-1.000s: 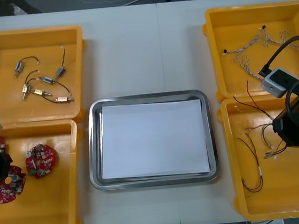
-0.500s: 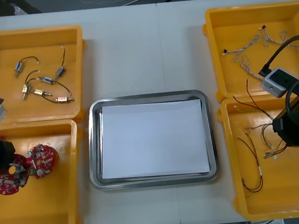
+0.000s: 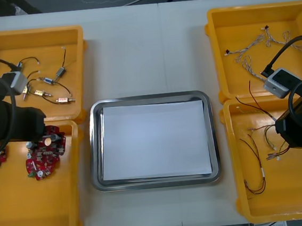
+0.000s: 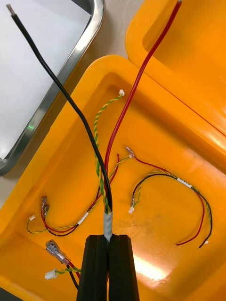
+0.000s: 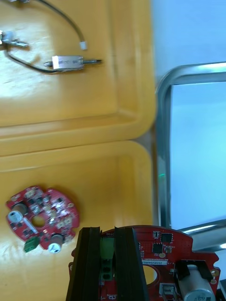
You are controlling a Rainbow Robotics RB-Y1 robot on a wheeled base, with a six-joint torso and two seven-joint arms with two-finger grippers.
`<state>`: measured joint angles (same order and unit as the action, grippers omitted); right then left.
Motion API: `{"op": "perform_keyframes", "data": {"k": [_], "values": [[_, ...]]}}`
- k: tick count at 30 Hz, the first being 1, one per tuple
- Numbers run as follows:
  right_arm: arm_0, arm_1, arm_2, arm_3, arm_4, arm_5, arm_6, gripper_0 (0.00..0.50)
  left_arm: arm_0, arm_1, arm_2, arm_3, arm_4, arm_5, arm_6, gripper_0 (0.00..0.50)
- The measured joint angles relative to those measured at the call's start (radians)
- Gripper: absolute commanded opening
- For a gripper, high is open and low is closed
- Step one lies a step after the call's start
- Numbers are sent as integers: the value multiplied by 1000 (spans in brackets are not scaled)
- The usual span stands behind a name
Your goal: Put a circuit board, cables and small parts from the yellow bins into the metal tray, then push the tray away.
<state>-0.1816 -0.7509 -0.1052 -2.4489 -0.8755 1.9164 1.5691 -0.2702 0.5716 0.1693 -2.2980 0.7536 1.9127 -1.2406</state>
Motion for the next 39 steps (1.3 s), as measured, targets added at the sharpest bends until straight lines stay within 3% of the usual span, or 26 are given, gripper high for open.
{"op": "perform_keyframes", "data": {"k": [5,12,15,25,39], "values": [[0,0,0,0,0,0,0,0,-67,0,-122,0,-3,0,59,0],[-1,0,0,0,0,0,0,0,-165,-3,-317,2,-72,0,403,0],[-1,0,0,0,0,0,0,0,-204,-17,-388,19,-107,0,485,0],[-1,0,0,0,0,0,0,0,-262,-95,-607,147,-258,0,479,0],[-1,0,0,0,0,0,0,0,-262,-97,-753,175,-265,-68,481,0]]}}
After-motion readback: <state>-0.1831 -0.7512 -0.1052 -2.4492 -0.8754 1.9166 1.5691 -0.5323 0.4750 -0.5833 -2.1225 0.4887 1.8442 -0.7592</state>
